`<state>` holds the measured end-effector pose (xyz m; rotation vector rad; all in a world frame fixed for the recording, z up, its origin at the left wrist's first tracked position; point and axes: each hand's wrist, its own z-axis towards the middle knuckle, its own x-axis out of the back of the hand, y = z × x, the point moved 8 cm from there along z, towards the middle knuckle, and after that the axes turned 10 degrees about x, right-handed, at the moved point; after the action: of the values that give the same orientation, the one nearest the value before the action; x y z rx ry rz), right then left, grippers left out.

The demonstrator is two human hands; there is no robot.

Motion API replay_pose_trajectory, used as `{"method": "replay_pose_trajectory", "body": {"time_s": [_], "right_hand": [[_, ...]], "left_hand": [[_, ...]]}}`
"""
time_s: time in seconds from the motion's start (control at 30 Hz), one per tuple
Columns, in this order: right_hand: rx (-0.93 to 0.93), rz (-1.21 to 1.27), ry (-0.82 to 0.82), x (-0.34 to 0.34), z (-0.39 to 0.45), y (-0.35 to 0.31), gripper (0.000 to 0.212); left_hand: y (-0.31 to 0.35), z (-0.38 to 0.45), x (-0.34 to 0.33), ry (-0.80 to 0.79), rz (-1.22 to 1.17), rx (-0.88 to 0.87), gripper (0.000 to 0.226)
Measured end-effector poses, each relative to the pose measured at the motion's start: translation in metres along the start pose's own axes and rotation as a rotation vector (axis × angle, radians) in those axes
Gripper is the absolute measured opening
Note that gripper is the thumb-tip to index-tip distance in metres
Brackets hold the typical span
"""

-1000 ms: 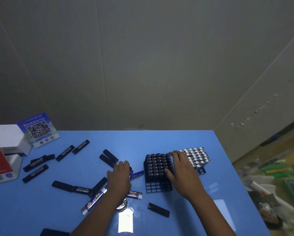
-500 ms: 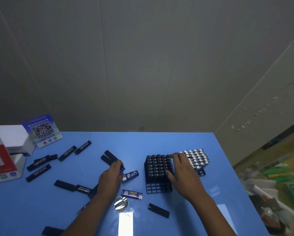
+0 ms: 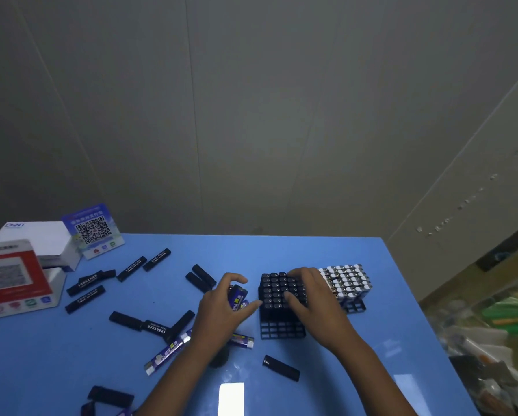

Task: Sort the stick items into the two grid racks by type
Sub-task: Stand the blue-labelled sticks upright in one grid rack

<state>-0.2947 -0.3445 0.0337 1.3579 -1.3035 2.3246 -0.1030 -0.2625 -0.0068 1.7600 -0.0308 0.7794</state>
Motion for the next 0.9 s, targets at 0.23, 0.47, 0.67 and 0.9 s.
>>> {"method": "replay_pose_trajectory", "body": {"time_s": [0.23, 0.47, 0.67, 0.9], "right_hand": [[-0.026, 0.284, -0.005, 0.019, -0.013, 0.003, 0.013], [-0.039, 0.554, -0.125, 0.038, -0.039, 0.015, 0.008], [-0.052, 0.615, -0.203, 0.047, -0.062, 0.044, 0.018], [-0.063, 0.709, -0.234, 0.067, -0.074, 0.072, 0.011]], "left_hand": [[0.036, -0.031, -0.031, -0.014, -0.018, -0.034, 0.053], [0.066, -0.056, -0.083, -0.026, 0.078, -0.025, 0.056], [0.081, -0.080, -0.123, -0.028, 0.145, -0.028, 0.055], [0.088, -0.094, -0.145, -0.066, 0.141, 0.038, 0.059]]}}
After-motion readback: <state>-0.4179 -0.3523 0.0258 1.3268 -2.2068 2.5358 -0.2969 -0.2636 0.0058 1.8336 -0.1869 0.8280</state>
